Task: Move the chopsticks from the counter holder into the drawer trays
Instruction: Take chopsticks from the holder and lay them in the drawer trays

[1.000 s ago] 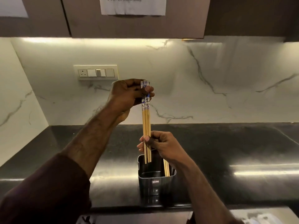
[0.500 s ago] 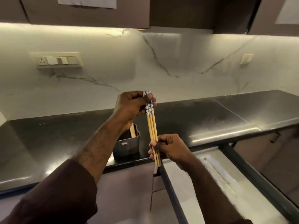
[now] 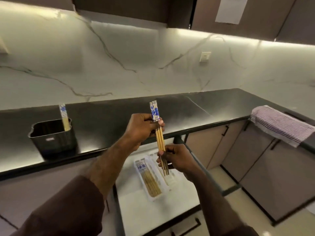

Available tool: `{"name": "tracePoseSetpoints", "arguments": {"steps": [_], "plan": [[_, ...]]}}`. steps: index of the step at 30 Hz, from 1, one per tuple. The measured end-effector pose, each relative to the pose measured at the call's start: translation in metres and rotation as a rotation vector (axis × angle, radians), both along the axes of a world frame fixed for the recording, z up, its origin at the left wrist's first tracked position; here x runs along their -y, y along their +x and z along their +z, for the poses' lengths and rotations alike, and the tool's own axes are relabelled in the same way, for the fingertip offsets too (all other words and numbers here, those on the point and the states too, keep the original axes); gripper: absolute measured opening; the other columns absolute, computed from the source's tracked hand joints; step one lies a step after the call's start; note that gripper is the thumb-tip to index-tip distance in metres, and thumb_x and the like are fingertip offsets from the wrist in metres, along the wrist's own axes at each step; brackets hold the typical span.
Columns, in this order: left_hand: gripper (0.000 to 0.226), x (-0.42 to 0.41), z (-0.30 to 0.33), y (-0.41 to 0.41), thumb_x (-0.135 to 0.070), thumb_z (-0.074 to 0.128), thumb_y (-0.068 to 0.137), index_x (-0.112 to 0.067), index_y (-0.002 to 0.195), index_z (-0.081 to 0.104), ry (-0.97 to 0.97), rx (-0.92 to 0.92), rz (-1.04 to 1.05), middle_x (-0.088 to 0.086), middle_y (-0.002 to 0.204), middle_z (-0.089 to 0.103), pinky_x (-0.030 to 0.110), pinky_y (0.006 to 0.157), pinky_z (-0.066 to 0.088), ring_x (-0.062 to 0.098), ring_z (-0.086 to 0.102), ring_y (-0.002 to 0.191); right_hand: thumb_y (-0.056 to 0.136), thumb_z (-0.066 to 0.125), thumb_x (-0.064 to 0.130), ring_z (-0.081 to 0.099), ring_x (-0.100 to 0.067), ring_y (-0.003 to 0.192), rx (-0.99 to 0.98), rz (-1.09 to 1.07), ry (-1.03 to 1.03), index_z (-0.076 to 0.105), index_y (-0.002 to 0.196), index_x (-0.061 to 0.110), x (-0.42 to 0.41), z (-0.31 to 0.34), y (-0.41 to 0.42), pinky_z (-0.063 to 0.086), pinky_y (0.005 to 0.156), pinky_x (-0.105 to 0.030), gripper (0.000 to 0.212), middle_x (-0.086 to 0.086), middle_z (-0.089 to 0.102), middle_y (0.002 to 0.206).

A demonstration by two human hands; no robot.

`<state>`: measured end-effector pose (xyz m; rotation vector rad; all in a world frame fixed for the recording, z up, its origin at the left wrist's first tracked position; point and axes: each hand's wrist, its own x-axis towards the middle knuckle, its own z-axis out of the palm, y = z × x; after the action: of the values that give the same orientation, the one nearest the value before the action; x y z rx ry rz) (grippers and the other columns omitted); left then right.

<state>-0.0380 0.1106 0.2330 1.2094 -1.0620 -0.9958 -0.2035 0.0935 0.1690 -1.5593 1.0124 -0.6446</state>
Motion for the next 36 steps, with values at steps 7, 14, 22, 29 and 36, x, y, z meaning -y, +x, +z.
{"name": "tracePoseSetpoints", "arguments": {"steps": [7,14,22,29,36], "plan": [[0.010,0.051,-0.042,-0.077,-0.006,0.070,0.083,-0.016,0.086,0.071,0.044,0.072,-0.003,0.006,0.080,0.075,0.020,0.062,0.056,0.017,0.074,0.076,0.092,0.065,0.021,0.072,-0.027,0.075,-0.075,-0.063,-0.006,0.068,0.075,0.015,0.046,-0.024,-0.070,0.061,0.076,-0.043,0.018,-0.013,0.076,0.083],[0.008,0.115,-0.104,-0.084,-0.012,0.071,0.083,-0.018,0.088,0.069,0.147,0.206,0.075,0.003,0.080,0.074,0.021,0.061,0.058,0.014,0.074,0.074,0.093,0.064,0.024,0.073,-0.029,0.081,-0.174,-0.075,0.077,0.072,0.087,0.006,0.100,-0.071,-0.074,0.061,0.078,-0.045,0.021,-0.012,0.076,0.085],[0.011,0.174,-0.217,-0.069,-0.026,0.068,0.087,-0.015,0.089,0.068,0.389,0.616,0.077,-0.004,0.078,0.068,0.014,0.057,0.046,0.005,0.065,0.068,0.089,0.068,0.020,0.074,-0.030,0.075,-0.341,-0.086,0.256,0.074,0.085,0.008,0.168,-0.165,-0.042,0.062,0.073,-0.042,0.014,-0.015,0.076,0.081],[0.024,0.186,-0.292,-0.055,-0.034,0.062,0.090,-0.017,0.107,0.066,0.564,0.778,-0.099,0.002,0.106,0.071,0.040,0.091,0.053,0.013,0.068,0.094,0.084,0.069,0.022,0.074,-0.028,0.081,-0.567,-0.021,0.370,0.074,0.091,0.004,0.196,-0.241,-0.024,0.061,0.078,-0.043,0.020,-0.013,0.076,0.087],[0.054,0.200,-0.348,-0.053,-0.047,0.054,0.090,-0.022,0.136,0.044,0.631,1.236,-0.148,0.001,0.142,0.052,0.054,0.116,0.010,0.021,0.035,0.138,0.082,0.068,0.027,0.071,-0.025,0.090,-0.798,0.037,0.328,0.072,0.088,0.009,0.211,-0.285,-0.005,0.053,0.077,-0.026,0.019,-0.007,0.075,0.094]]}}
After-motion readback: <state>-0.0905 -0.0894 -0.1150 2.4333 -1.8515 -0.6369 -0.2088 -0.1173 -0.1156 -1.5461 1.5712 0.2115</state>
